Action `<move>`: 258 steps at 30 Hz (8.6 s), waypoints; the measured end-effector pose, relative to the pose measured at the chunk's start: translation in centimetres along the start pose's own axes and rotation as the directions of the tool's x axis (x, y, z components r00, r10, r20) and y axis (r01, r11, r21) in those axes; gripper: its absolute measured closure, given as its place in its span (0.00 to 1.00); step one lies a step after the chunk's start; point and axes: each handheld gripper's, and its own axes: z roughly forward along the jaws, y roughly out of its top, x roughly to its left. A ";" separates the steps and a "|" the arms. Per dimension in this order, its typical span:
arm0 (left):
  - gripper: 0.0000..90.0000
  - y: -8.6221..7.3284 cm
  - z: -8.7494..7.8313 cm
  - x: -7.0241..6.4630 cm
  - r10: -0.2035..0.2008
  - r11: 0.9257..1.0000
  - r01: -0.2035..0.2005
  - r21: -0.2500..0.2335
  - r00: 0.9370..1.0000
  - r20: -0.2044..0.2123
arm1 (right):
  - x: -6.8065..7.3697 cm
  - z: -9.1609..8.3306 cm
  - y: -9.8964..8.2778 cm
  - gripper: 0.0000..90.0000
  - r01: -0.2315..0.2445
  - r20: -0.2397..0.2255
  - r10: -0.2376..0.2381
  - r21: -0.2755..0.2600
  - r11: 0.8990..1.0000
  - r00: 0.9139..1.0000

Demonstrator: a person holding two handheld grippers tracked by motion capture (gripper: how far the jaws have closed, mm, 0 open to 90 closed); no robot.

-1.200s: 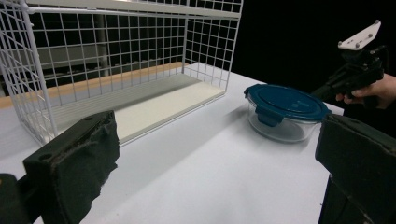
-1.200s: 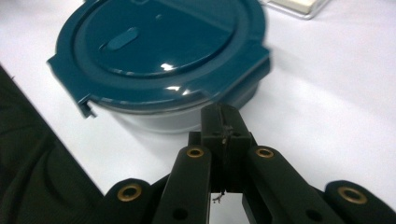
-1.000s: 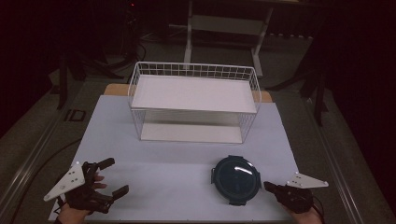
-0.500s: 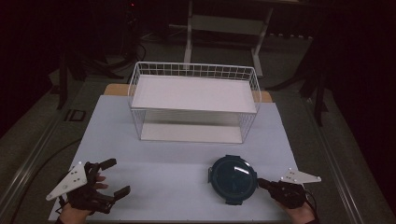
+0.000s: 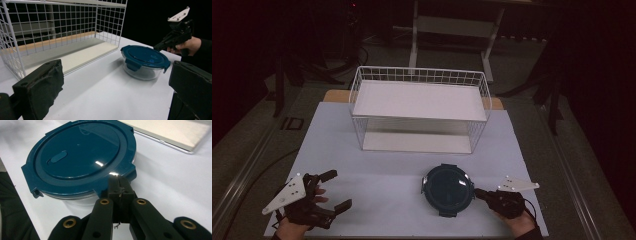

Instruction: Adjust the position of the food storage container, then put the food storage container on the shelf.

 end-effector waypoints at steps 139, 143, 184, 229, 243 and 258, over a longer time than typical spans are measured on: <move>0.08 -0.3 15.2 3.6 -0.676 0.573 0.574 0.585 0.735 -0.059 | 6.6 2.2 6.3 0.11 0.102 -0.014 -0.109 -0.244 0.964 0.994; 0.24 -0.7 15.1 4.1 -0.707 0.536 0.613 0.581 0.702 -0.089 | 6.6 2.2 6.2 0.13 0.102 -0.015 -0.109 -0.241 0.965 0.994; 0.61 -1.4 14.7 3.3 -0.710 0.590 0.563 0.579 0.703 0.040 | 2.4 5.0 4.4 0.33 -0.316 -0.223 0.304 -0.021 0.949 0.926; 0.64 -0.5 13.3 0.8 -0.623 0.683 0.518 0.515 0.781 0.041 | 2.9 6.6 2.9 0.62 -0.505 -0.334 0.528 0.160 0.848 0.781; 0.64 1.0 14.5 2.1 -0.577 0.747 0.488 0.450 0.813 0.077 | 1.4 6.3 5.2 0.62 -0.472 -0.325 0.473 0.087 0.877 0.819; 0.64 2.5 17.0 4.9 -0.523 0.799 0.448 0.401 0.847 0.096 | -1.7 7.3 7.9 0.62 -0.433 -0.315 0.421 0.037 0.901 0.850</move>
